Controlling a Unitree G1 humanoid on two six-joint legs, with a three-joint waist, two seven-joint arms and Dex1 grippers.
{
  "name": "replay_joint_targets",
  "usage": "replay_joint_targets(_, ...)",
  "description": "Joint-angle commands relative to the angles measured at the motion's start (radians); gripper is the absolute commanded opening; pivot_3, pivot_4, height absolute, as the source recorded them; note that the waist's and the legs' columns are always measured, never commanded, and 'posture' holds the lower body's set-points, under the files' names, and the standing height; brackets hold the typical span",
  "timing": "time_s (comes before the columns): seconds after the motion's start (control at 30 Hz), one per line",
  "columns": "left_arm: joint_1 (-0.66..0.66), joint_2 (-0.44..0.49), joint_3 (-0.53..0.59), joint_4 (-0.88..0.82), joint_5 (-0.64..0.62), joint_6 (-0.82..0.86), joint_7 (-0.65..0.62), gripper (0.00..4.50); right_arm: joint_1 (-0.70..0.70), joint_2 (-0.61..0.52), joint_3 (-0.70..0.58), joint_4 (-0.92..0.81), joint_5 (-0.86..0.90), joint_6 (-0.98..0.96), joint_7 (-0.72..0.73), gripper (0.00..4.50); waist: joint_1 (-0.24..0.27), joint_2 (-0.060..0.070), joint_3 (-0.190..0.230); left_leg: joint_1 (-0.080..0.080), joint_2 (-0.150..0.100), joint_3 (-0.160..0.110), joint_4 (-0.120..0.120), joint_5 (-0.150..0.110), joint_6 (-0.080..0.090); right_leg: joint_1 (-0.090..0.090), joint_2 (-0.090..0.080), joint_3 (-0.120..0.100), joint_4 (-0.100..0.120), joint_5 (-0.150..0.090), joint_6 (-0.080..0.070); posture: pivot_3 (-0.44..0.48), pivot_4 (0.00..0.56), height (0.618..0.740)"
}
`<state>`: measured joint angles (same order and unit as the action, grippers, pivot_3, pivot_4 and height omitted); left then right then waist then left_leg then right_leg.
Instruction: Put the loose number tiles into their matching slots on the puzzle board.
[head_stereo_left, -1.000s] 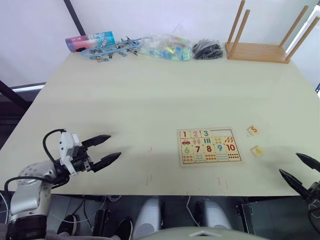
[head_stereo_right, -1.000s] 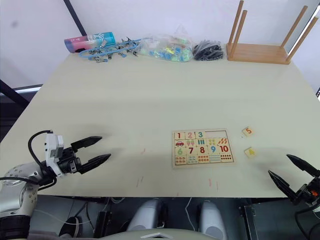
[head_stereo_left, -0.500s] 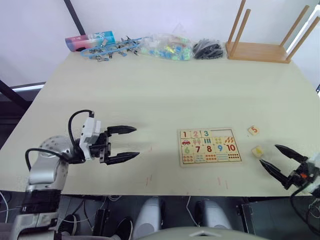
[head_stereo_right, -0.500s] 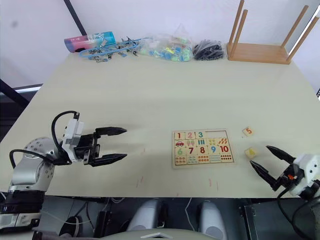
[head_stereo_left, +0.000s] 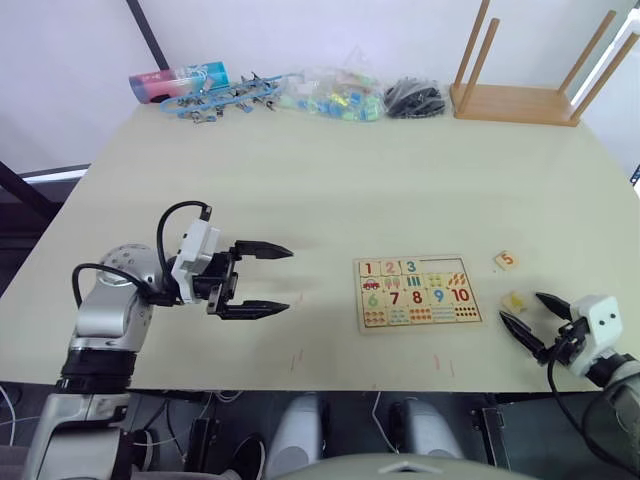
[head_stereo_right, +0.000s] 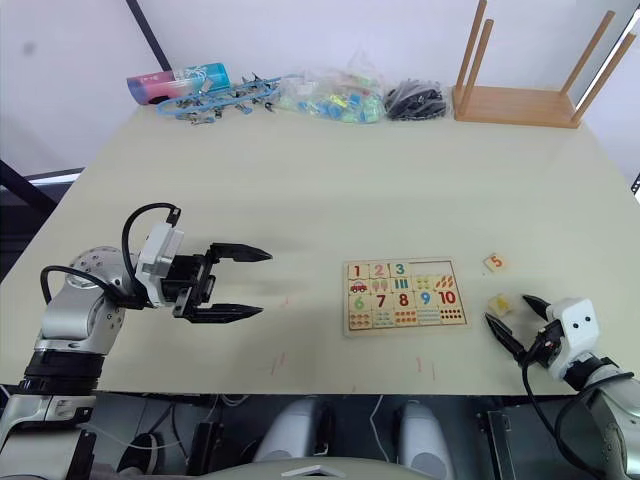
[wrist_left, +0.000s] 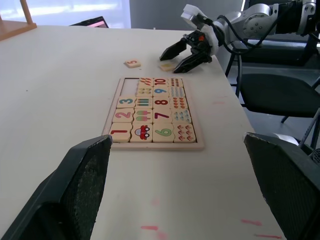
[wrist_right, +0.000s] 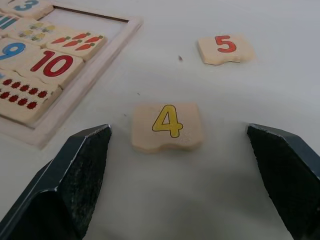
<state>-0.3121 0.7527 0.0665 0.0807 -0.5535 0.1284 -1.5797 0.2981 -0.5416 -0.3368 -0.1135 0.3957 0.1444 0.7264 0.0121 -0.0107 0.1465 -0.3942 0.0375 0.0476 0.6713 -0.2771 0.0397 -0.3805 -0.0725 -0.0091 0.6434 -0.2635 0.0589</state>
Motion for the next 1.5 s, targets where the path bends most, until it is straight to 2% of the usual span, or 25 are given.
replay_joint_targets(0.03, -0.024, 0.006, -0.006, 0.0, -0.023, -0.012, -0.035, 4.45, 0.009, -0.019, -0.002, -0.039, 0.002, 0.075, -0.027, 4.5, 0.0, 0.0, 0.0, 0.0, 0.0, 0.0, 0.0, 0.0, 0.0, 0.0, 0.001, 0.0, 0.0, 0.0, 0.0, 0.0, 0.15, 0.737)
replay_joint_targets(0.1, -0.029, 0.002, -0.007, 0.005, -0.021, -0.017, -0.035, 4.45, 0.008, -0.016, 0.0, -0.049, 0.008, 0.09, -0.029, 4.5, 0.0, 0.0, 0.0, 0.0, 0.0, 0.0, 0.0, 0.0, 0.0, 0.0, 0.001, 0.0, 0.0, 0.0, 0.0, 0.0, 0.15, 0.737)
replay_joint_targets(0.17, -0.033, -0.005, -0.011, 0.009, -0.019, -0.021, -0.035, 4.5, 0.005, -0.017, 0.011, -0.061, 0.003, 0.094, -0.027, 3.95, 0.0, -0.001, -0.001, 0.0, 0.0, 0.0, 0.0, 0.0, 0.0, 0.0, 0.001, 0.0, 0.0, 0.0, 0.0, 0.0, 0.15, 0.737)
replay_joint_targets(0.2, -0.033, -0.006, -0.014, 0.008, -0.019, -0.023, -0.035, 4.5, 0.006, -0.019, 0.015, -0.066, 0.0, 0.098, -0.025, 3.82, 0.0, -0.001, -0.001, 0.0, 0.0, 0.0, 0.0, 0.0, 0.0, 0.0, 0.001, 0.0, 0.0, 0.0, 0.0, 0.0, 0.15, 0.737)
replay_joint_targets(0.23, -0.033, -0.007, -0.018, 0.008, -0.018, -0.029, -0.035, 4.5, 0.007, -0.021, 0.018, -0.068, -0.004, 0.098, -0.024, 3.29, 0.0, -0.001, -0.001, 0.0, 0.0, 0.0, 0.0, 0.0, 0.0, 0.0, 0.001, 0.0, 0.0, 0.0, 0.0, 0.0, 0.15, 0.737)
replay_joint_targets(0.3, -0.034, -0.006, -0.026, 0.011, -0.017, -0.048, -0.035, 4.5, 0.01, -0.019, 0.015, -0.07, -0.01, 0.095, -0.029, 2.61, 0.0, -0.001, -0.001, 0.0, 0.0, 0.0, 0.0, 0.0, 0.0, 0.0, 0.001, 0.001, 0.0, 0.0, 0.0, 0.0, 0.15, 0.737)
replay_joint_targets(0.37, -0.035, -0.007, -0.028, 0.015, -0.021, -0.052, -0.035, 4.5, 0.019, -0.016, 0.01, -0.076, -0.012, 0.092, -0.032, 1.66, 0.0, -0.001, -0.001, 0.0, 0.0, 0.0, 0.0, 0.0, 0.0, 0.0, 0.001, 0.001, 0.0, 0.0, 0.0, 0.0, 0.15, 0.737)
replay_joint_targets(0.4, -0.034, -0.006, -0.031, 0.016, -0.023, -0.054, -0.035, 4.5, 0.026, -0.015, 0.008, -0.083, -0.012, 0.093, -0.034, 1.46, 0.0, -0.001, -0.001, 0.0, 0.0, 0.0, 0.0, 0.0, 0.0, 0.0, 0.002, 0.001, 0.0, 0.0, 0.0, 0.0, 0.15, 0.737)
replay_joint_targets(0.53, -0.027, -0.002, -0.041, 0.018, -0.031, -0.066, -0.035, 4.5, 0.067, 0.007, -0.011, -0.139, -0.004, 0.102, -0.07, 1.47, 0.002, -0.001, -0.001, 0.0, 0.0, -0.001, 0.0, 0.0, 0.0, 0.0, 0.002, 0.0, 0.0, 0.0, 0.0, 0.0, 0.15, 0.737)
replay_joint_targets(0.63, -0.03, -0.008, -0.044, 0.022, -0.036, -0.072, -0.035, 4.5, 0.101, 0.057, -0.031, -0.229, 0.021, 0.161, -0.159, 1.47, 0.002, -0.001, -0.001, 0.0, 0.001, -0.001, 0.0, 0.0, 0.0, 0.0, 0.002, 0.0, 0.0, 0.0, 0.0, 0.0, 0.15, 0.737)
replay_joint_targets(0.87, -0.046, -0.009, -0.072, 0.056, -0.048, -0.1, -0.035, 4.5, 0.181, 0.269, -0.008, -0.49, 0.048, 0.339, -0.453, 1.47, 0.001, -0.001, 0.0, 0.0, 0.002, 0.0, 0.0, 0.0, 0.0, -0.001, 0.001, 0.001, 0.0, 0.0, 0.0, 0.0, 0.15, 0.737)
replay_joint_targets(1.07, -0.069, 0.0, -0.107, 0.099, -0.064, -0.137, -0.035, 4.5, 0.224, 0.359, 0.067, -0.586, 0.029, 0.415, -0.562, 1.47, 0.001, -0.001, 0.0, -0.001, 0.002, -0.001, 0.0, 0.0, 0.0, -0.002, 0.001, 0.001, 0.001, -0.001, -0.001, 0.0, 0.15, 0.737)
replay_joint_targets(1.2, -0.069, 0.009, -0.119, 0.107, -0.074, -0.152, -0.035, 4.5, 0.223, 0.389, 0.069, -0.57, 0.022, 0.428, -0.605, 1.47, 0.0, -0.003, -0.001, -0.001, 0.002, -0.001, 0.0, 0.0, 0.0, -0.002, 0.001, 0.001, 0.0, -0.001, -0.001, 0.0, 0.15, 0.737)
replay_joint_targets(1.3, -0.064, 0.016, -0.124, 0.112, -0.079, -0.161, -0.035, 4.5, 0.217, 0.39, 0.046, -0.561, 0.027, 0.42, -0.612, 3.09, 0.002, -0.004, -0.001, -0.002, 0.002, -0.001, 0.0, 0.0, 0.0, -0.002, 0.002, 0.001, 0.0, -0.001, -0.002, 0.0, 0.15, 0.737)
replay_joint_targets(1.4, -0.06, 0.023, -0.125, 0.113, -0.082, -0.162, -0.035, 4.5, 0.221, 0.377, 0.009, -0.565, 0.046, 0.383, -0.587, 4.44, 0.004, -0.004, -0.001, -0.002, 0.002, -0.002, 0.0, 0.0, 0.0, -0.002, 0.001, 0.001, 0.0, -0.002, -0.003, 0.0, 0.15, 0.737)
replay_joint_targets(1.5, -0.054, 0.029, -0.123, 0.109, -0.086, -0.163, -0.035, 4.5, 0.233, 0.338, -0.048, -0.575, 0.075, 0.357, -0.535, 4.44, 0.002, -0.003, -0.001, -0.002, 0.001, -0.001, 0.0, 0.0, 0.0, -0.002, 0.001, 0.002, 0.0, -0.002, -0.003, 0.0, 0.15, 0.737)
